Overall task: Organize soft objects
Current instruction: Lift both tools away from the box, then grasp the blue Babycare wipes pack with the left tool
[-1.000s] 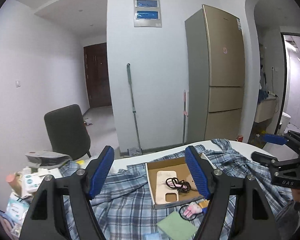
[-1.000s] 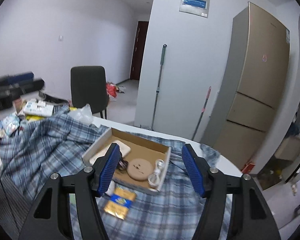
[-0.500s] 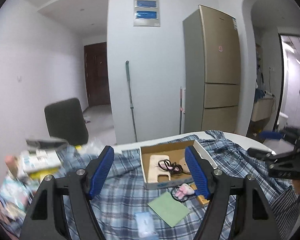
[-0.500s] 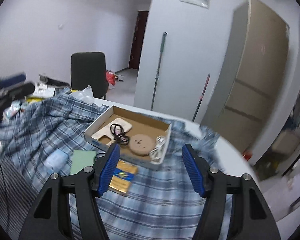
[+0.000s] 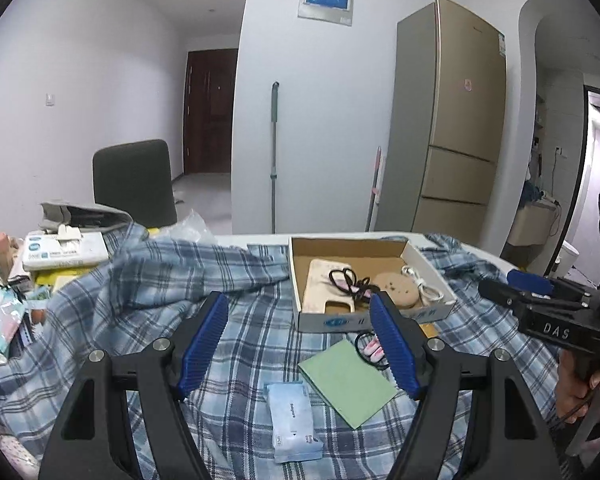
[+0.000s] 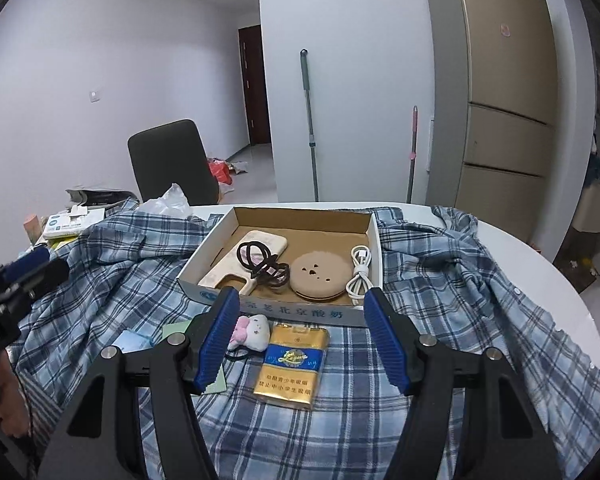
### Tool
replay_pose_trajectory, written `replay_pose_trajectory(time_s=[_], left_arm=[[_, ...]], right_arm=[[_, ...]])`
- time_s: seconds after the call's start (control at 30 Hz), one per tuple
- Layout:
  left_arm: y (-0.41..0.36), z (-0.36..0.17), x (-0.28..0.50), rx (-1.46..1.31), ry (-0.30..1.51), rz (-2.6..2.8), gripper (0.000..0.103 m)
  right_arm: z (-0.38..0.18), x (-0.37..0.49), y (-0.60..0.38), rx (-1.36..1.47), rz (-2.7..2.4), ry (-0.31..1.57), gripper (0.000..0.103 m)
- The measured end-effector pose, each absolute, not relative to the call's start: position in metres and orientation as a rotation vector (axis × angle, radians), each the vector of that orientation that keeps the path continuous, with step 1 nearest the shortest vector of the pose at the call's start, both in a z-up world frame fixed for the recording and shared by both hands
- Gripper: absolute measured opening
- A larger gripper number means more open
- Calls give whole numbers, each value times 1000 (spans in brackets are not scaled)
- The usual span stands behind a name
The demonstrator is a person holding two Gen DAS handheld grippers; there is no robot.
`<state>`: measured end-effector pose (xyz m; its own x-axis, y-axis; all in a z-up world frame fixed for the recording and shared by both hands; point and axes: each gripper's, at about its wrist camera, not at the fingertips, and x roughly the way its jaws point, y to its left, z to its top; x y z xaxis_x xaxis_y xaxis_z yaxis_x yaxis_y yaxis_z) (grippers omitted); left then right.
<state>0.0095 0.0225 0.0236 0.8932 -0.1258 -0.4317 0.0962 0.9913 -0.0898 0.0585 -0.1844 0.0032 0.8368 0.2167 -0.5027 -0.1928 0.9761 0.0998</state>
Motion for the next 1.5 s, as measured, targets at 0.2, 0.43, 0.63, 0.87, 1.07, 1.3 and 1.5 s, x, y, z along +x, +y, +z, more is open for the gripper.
replay_pose_trajectory(time_s=[0.2,0.43,0.63,0.87,1.07,1.3,1.5], left_arm=[[20,-3,21,-42,513,-121,75],[18,-16,23,-26,555,-128,75],[12,-31,39,-5,667,-141,75],[13,-60,57,-23,876,-137,75],[10,-78,65,-27,987,-165,57],[14,-89,71,-47,1045,-165,38],[19,-80,64,-76,974,-182,33]], right_arm=[[-14,60,-178,47,254,549,64],[-17,55,-178,27,248,523,64],[-22,57,-176,25,260,543,64],[-27,58,-174,13,265,552,64],[-30,60,-174,8,265,566,64],[-32,62,-175,12,266,578,64],[-31,62,-178,17,249,571,64]])
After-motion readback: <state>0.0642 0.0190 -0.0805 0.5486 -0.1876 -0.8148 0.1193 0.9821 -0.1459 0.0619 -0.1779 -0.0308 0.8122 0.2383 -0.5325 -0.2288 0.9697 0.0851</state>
